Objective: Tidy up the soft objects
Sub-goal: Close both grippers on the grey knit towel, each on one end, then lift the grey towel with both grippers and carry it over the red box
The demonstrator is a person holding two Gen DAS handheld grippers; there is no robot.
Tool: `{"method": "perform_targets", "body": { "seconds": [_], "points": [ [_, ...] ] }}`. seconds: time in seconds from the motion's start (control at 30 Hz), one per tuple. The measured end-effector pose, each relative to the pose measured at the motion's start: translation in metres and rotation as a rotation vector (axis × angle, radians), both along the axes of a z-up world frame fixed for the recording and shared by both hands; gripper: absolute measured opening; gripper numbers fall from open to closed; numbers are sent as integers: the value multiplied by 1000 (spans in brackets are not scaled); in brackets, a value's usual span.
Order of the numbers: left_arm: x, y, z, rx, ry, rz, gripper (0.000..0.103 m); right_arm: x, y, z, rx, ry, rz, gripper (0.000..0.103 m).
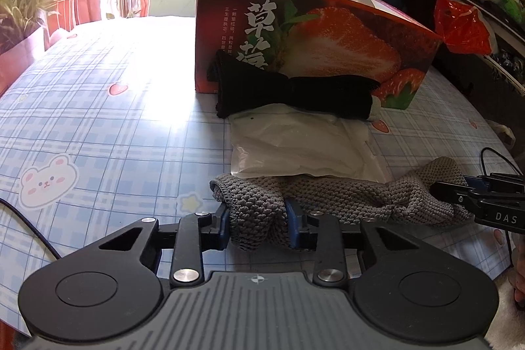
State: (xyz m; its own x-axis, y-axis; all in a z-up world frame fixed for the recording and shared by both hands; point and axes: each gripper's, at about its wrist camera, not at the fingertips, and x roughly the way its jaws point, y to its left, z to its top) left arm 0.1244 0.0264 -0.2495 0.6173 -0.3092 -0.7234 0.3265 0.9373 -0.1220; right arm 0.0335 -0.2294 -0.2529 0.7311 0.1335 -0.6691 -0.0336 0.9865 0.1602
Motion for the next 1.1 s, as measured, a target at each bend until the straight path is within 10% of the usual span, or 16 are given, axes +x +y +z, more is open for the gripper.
{"method": "perform_targets", "body": {
  "seconds": [0.73, 1.1],
  "points": [
    [1, 6, -3, -44, 11, 19, 34, -1, -3, 1, 44, -10, 26, 19],
    [-20, 10, 37, -78, -140, 4, 25, -12, -17, 35, 100, -154, 38, 14]
  ]
}}
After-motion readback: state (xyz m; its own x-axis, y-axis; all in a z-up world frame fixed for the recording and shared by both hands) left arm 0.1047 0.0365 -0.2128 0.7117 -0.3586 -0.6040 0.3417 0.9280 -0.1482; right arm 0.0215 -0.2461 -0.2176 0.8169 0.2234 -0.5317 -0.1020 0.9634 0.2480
